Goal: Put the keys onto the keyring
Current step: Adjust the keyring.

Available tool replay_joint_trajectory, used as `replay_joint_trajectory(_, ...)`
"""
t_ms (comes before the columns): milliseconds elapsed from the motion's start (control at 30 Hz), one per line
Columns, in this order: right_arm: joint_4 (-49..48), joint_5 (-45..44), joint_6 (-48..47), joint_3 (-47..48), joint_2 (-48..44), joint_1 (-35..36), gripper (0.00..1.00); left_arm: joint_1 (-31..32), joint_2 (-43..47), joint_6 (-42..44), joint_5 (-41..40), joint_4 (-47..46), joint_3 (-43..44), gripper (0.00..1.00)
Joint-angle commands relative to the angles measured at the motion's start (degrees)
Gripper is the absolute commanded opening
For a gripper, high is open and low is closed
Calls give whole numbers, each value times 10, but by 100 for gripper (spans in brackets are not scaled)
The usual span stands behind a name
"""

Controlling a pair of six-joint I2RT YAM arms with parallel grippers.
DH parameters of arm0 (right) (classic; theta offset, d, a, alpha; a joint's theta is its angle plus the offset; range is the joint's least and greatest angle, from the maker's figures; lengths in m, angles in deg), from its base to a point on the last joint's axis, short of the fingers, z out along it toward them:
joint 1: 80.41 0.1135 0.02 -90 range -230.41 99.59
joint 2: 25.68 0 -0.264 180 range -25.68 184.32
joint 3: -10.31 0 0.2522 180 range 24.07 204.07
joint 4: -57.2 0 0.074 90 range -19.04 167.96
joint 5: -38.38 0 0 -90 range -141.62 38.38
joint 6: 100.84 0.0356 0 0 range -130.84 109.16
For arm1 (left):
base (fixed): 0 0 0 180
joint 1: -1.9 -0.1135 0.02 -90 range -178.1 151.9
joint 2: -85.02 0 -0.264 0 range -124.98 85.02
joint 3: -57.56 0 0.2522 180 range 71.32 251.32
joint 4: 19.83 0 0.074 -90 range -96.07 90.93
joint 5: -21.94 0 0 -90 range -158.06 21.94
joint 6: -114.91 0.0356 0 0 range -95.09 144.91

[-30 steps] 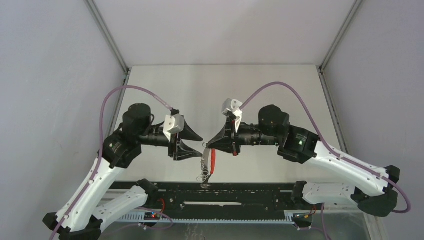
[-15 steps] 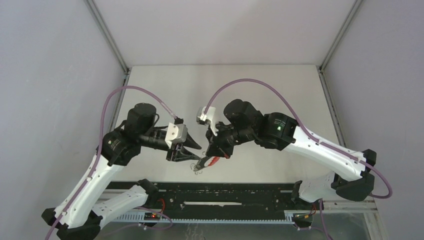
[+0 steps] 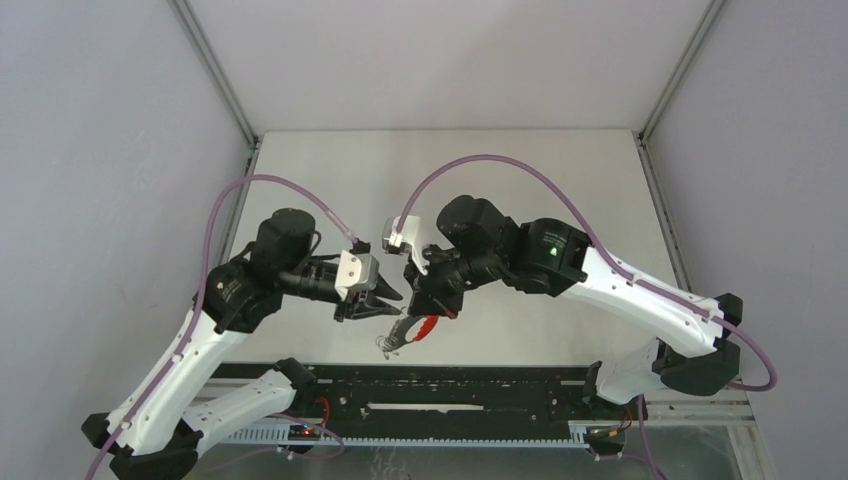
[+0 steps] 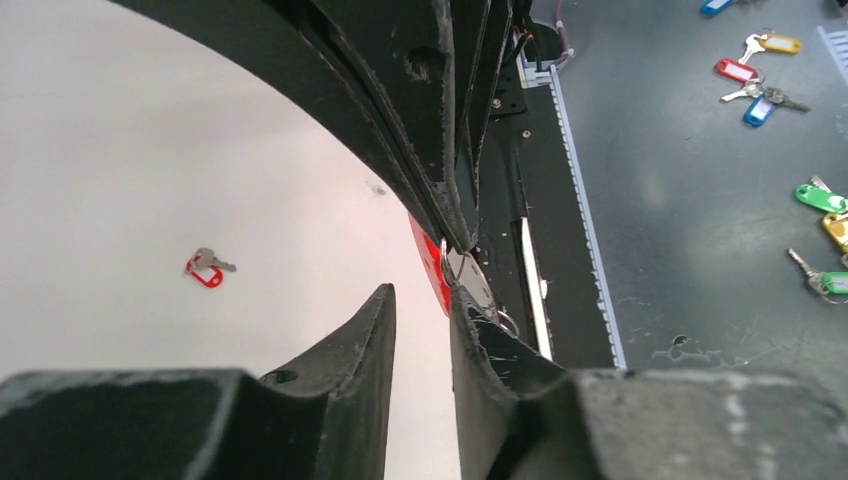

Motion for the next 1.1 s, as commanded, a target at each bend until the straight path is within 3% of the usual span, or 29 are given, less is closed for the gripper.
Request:
replay_joint_trajectory(0, 15, 15, -14, 38, 15, 7, 0, 6, 4, -16, 20, -25, -6, 26)
replay_joint_trajectory(200, 20, 15, -16, 61, 29, 7, 0, 11, -3, -15, 53, 4, 0, 18)
replay_joint_trajectory(533, 30, 16, -25, 64, 32, 7, 0, 11, -1, 31, 64, 72, 16, 35)
replay_joint_trajectory(733, 31, 22, -29, 66, 36, 8, 0, 11, -6, 37, 66, 71, 22, 37)
replay_joint_trajectory(1067, 43, 26, -38, 89, 54, 15, 0, 11, -8, 7, 65, 34, 18, 31)
